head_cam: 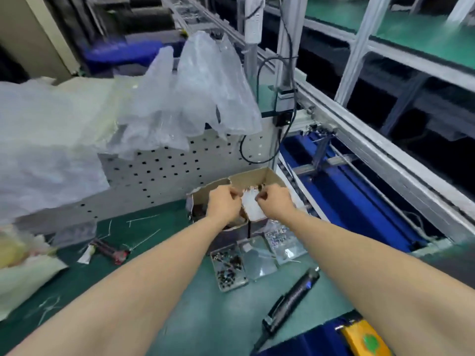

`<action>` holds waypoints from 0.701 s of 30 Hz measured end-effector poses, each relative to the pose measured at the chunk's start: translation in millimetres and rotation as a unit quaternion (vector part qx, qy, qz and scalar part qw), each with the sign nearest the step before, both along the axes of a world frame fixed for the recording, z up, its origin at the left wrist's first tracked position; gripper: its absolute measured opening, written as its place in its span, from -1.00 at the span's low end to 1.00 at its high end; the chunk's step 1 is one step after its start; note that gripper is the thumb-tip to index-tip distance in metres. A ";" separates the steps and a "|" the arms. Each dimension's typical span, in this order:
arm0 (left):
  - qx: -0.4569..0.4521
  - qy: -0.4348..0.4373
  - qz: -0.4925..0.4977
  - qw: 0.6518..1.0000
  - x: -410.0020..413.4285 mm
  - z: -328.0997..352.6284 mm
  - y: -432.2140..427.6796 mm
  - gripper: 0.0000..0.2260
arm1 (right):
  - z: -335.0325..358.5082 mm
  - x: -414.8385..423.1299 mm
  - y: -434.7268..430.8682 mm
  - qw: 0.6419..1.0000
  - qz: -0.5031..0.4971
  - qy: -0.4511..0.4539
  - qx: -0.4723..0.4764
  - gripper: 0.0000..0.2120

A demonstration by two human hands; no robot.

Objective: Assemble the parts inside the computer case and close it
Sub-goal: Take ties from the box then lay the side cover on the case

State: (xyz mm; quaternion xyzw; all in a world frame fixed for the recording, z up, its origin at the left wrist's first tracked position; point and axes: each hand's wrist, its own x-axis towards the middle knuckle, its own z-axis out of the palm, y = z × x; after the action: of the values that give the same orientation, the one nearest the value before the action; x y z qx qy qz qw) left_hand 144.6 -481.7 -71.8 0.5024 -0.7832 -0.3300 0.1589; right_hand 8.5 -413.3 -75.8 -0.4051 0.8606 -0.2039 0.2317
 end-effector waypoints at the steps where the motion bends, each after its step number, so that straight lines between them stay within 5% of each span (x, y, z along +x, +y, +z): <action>1: 0.000 -0.012 -0.021 1.000 -6.2 -6.0 -8.2 -0.79 | -10.6 -5.4 -13.1 0.999 -0.014 0.003 0.028 -0.80; 8: -0.006 -0.048 -0.027 0.998 -37.7 -47.1 -42.4 -0.81 | -68.3 -20.6 -62.5 0.986 -0.026 -0.024 0.163 -0.64; 12: -0.004 -0.043 -0.014 0.999 -44.4 -50.1 -48.6 -0.80 | -65.6 -31.5 -63.7 0.986 -0.081 -0.066 0.131 -0.89; 21: 0.066 -0.004 -0.028 0.997 -58.4 -28.1 -38.8 -0.83 | -34.3 -37.6 -45.4 0.969 -0.123 -0.209 -0.040 -0.94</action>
State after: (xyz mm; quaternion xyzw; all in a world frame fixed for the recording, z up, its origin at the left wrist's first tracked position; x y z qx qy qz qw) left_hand 86.2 -520.5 -99.9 0.4911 -0.7741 -0.3833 0.1126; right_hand -29.1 -458.7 -110.2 -0.2537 0.8276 -0.3448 0.3630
